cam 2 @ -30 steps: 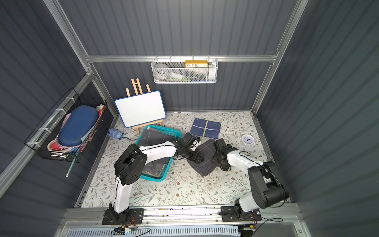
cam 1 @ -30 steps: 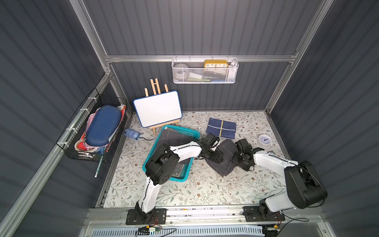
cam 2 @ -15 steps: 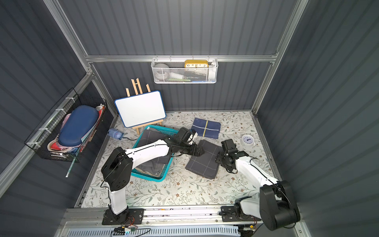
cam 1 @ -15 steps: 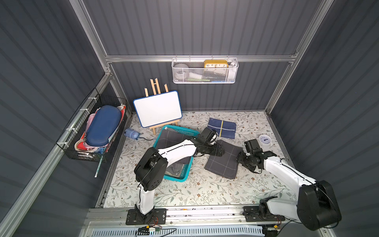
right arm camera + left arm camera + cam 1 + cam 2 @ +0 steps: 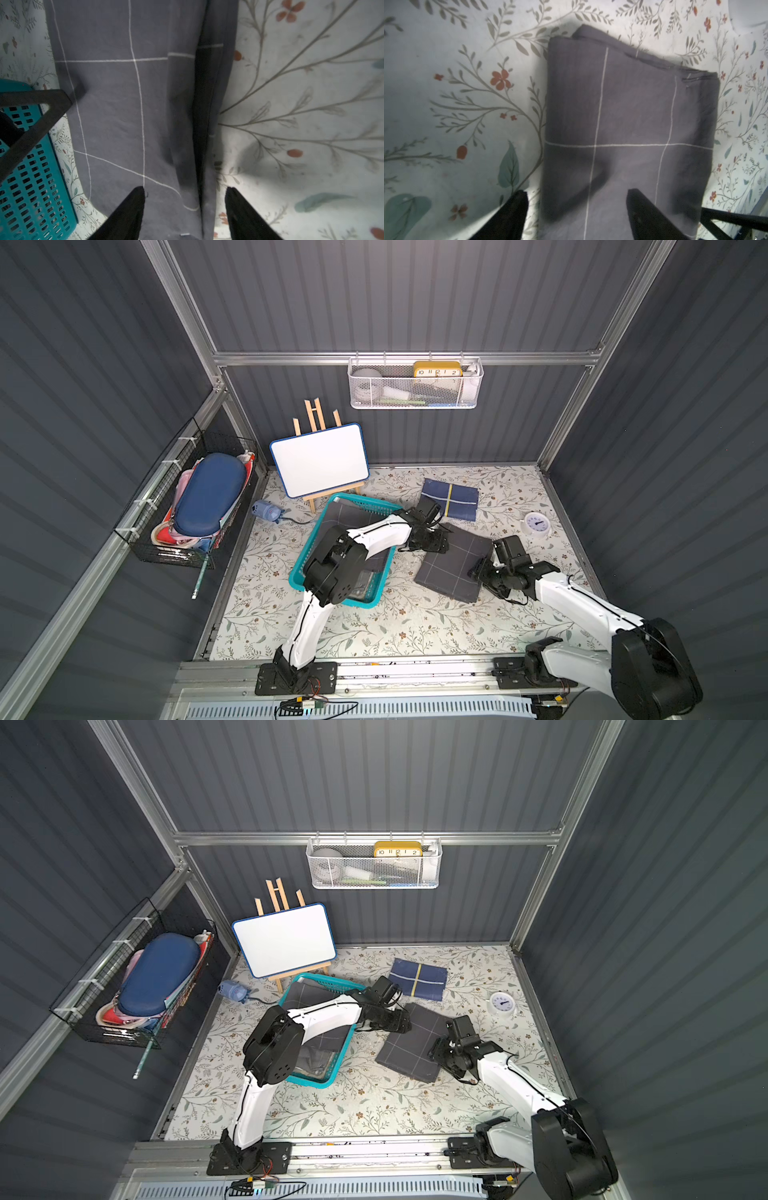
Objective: Put the folded pillowcase in the basket
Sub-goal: Pick up the pillowcase from the center of the board, then place the pillowcase in the basket.
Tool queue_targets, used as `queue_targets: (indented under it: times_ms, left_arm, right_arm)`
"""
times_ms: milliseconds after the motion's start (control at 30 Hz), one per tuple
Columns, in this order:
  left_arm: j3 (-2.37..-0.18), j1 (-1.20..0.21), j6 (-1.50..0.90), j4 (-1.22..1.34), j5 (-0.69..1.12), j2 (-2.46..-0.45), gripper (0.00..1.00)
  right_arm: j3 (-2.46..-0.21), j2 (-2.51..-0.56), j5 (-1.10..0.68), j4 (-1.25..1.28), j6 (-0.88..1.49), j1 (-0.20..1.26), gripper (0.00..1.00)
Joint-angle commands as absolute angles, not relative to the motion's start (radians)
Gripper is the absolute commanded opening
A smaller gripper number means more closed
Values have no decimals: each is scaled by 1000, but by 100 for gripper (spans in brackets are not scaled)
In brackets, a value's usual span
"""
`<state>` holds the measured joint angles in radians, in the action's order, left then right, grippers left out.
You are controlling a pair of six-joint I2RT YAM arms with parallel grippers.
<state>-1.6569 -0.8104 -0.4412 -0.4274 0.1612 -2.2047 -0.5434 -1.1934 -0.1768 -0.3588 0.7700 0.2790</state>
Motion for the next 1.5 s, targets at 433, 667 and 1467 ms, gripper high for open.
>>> queue_targets:
  times_ms: [433,667,1467]
  left_arm:
    - [-1573,-848,-481,-406,141,-2113,9]
    - [-1663,-853,-473,-521,33,-1988,0]
    - [-1687,-669,-241,-886,-69,-1498,0]
  right_arm:
    - [-589,-1351,-151,-306,762,289,70]
    - [-625,-1182,-118,-437,721,298,74]
    - [-695,-902,-140,-672,663,298,93]
